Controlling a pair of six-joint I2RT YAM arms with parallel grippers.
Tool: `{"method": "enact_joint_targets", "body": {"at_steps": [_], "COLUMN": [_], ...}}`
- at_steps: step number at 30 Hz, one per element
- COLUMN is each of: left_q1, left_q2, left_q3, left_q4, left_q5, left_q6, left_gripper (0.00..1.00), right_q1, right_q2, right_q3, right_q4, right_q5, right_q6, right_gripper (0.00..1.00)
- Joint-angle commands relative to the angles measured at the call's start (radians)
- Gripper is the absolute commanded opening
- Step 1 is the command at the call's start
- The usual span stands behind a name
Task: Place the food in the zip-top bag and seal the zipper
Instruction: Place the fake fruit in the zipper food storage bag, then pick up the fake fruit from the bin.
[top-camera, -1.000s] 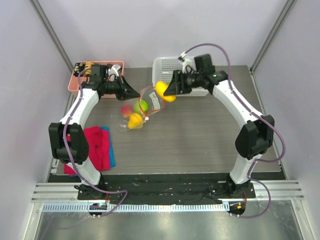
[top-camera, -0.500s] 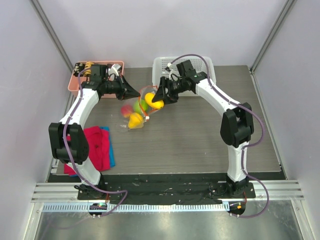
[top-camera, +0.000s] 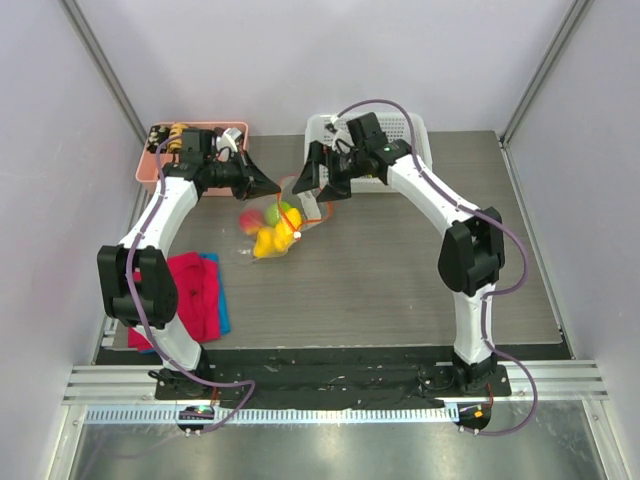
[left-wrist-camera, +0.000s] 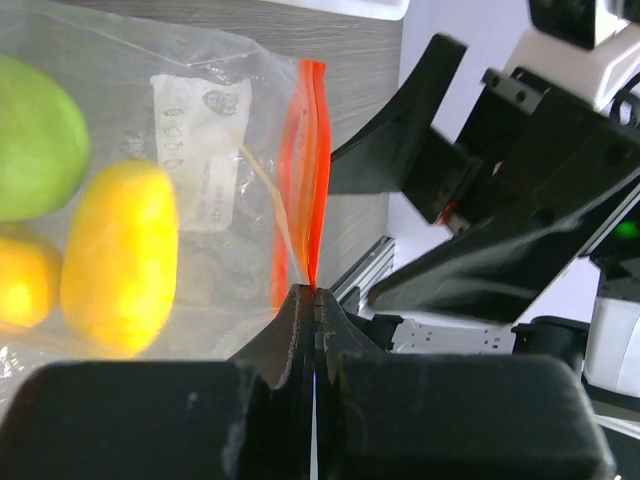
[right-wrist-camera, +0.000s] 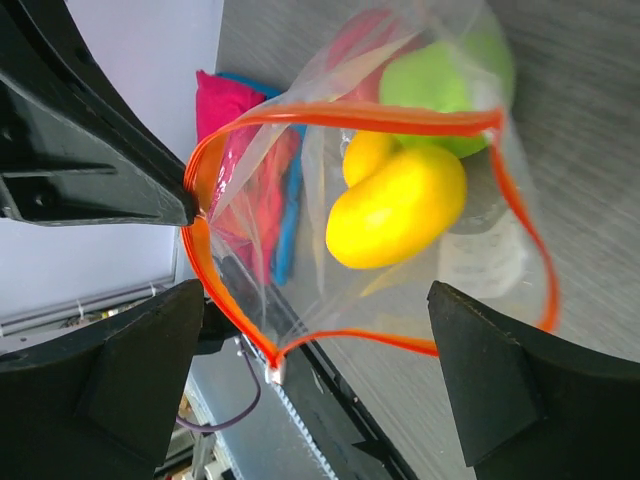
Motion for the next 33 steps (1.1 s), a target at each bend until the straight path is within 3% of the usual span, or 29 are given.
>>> {"method": "enact_joint_targets", "body": {"at_steps": [1, 3, 6, 14, 17, 33], "left_q1": [0.007, 0.005, 0.007, 0.007, 0.007, 0.008], "left_q2": [-0.005, -0.003, -0.003, 0.001, 0.007, 0.039], "left_q3": [0.023, 0.027, 0.032, 0.023, 0.015, 0.027], "left_q4": [0.044, 0.044, 0.045, 0.051, 0.051, -0.048], "left_q5": [0.037, 0.039, 0.04, 0.035, 0.032, 0.003], "left_q6": [-0.018, -0.019, -0.021, -0.022, -0.022, 0.068], "left_gripper": [0.0, 0.0, 0.0, 0.0, 0.0, 0.0], "right_q1": [-0.09, -0.134, -0.231, -0.328, -0.335, -0.326], "right_q2": [-0.079, -0.067, -0.033, 0.204, 0.315, 0.553], "right_q3": [0.031, 0.044, 0.073, 0.324, 0.407, 0.446], "right_q4": [0.05, 0.083, 0.146, 0.195, 0.254, 0.58], "right_q5": [-0.061, -0.089, -0.014, 0.553, 0.633, 0.647], "right_q6": [0.019, 0.024, 0.004, -0.217, -0.239, -0.251], "right_gripper": [0.99, 0.97, 0.94, 0.94, 0.95, 0.97]}}
